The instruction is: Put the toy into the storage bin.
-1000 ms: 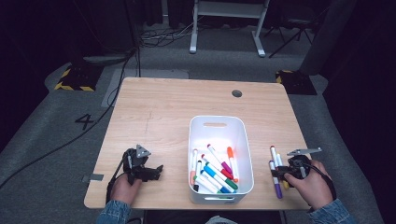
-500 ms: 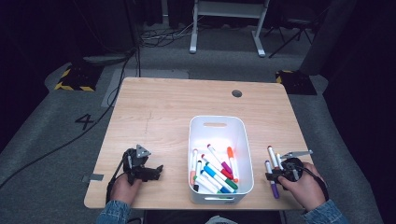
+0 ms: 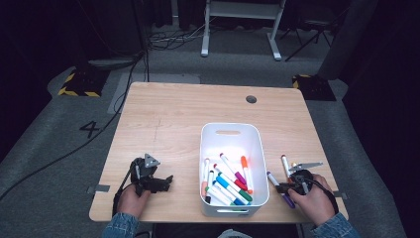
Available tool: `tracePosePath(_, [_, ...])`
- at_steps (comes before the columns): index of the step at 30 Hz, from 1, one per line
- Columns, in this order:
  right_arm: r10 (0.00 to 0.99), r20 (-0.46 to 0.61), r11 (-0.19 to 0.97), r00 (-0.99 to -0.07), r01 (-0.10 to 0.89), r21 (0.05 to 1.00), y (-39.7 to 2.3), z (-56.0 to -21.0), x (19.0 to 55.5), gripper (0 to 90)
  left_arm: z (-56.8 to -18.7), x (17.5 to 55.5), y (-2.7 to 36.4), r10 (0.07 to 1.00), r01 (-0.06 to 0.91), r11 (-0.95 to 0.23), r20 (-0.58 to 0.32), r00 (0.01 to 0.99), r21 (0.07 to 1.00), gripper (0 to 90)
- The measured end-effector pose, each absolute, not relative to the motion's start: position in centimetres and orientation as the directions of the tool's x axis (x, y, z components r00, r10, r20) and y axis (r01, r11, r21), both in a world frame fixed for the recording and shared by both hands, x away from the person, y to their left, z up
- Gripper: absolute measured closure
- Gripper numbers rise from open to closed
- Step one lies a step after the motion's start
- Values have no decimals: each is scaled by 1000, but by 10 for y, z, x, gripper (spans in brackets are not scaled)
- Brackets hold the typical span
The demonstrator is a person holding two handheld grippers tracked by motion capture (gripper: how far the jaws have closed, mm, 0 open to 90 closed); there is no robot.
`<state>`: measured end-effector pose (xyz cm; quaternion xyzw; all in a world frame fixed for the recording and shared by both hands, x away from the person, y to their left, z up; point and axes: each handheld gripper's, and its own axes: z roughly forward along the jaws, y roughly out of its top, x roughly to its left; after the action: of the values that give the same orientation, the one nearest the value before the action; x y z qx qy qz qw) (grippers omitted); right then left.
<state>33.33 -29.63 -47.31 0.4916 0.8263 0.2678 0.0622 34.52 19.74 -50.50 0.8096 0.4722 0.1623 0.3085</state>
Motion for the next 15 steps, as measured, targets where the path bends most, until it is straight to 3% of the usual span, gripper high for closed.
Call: tracePosePath(15, [831, 173, 361, -529, 749, 556, -300, -447, 330, 770, -505, 345, 198, 864, 664, -365, -29, 503, 652, 0])
